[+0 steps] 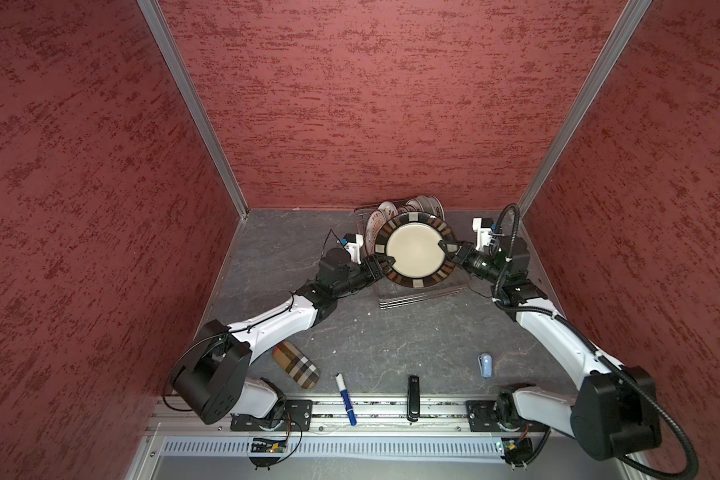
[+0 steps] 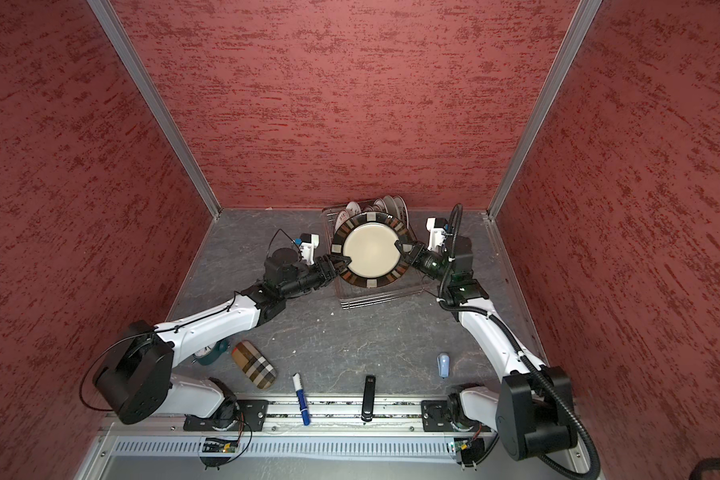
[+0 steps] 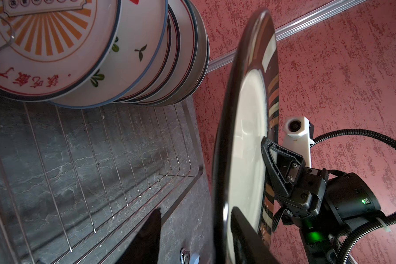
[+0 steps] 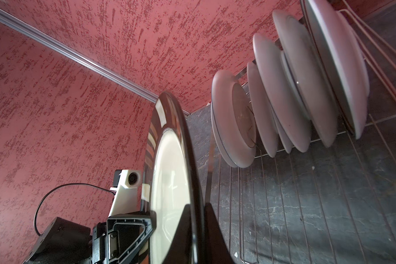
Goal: Unload the plates from the dish rack
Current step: 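Grasp the plate's rim with the left gripper while the right gripper holds it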
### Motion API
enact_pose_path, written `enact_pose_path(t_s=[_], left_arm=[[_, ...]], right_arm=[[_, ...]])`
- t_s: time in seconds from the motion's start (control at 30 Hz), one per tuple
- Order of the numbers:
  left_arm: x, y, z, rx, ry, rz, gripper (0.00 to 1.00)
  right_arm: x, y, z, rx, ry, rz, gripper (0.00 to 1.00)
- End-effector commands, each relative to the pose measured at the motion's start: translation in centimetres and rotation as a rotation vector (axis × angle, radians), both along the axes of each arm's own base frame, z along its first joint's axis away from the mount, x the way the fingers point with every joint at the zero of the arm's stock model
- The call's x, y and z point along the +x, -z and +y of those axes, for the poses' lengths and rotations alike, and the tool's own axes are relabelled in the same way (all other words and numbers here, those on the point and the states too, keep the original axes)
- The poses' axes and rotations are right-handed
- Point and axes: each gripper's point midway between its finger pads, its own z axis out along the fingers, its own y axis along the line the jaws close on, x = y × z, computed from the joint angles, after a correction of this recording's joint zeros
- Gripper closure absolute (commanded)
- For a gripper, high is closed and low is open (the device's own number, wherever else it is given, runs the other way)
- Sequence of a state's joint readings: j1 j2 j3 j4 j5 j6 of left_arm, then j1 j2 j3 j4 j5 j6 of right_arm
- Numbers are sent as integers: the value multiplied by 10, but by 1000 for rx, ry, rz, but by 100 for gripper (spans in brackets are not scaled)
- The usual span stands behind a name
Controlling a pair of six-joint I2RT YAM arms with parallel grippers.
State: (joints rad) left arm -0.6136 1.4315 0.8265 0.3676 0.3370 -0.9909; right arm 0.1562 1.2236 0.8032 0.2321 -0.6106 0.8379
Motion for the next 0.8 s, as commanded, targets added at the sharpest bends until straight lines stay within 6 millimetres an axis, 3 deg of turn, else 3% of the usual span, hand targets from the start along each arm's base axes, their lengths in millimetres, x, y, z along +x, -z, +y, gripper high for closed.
enact_pose_path(t_s=[0.0,0.27,0.47,0.53,0.67,0.77], left_arm=[[1,-17,-9,-40,20,-32,58],[4,-8,-1,-60,-58,2,80],[6,-10,5,-60,-93,1,90],[5,-10,6,-66,-102,0,99],[5,-11,6,-76,-99,8,100],[5,-12,6,-82,-101,8,100]], right_arm=[[-4,-51,9,71,-57,-168,100],[-2,-47,8,58,-48,-162,100],[0,-42,7,54,-40,-155,100],[0,-40,7,54,-39,-153,100],[1,-38,9,61,-52,-156,100],[1,-35,12,62,-71,-157,90]])
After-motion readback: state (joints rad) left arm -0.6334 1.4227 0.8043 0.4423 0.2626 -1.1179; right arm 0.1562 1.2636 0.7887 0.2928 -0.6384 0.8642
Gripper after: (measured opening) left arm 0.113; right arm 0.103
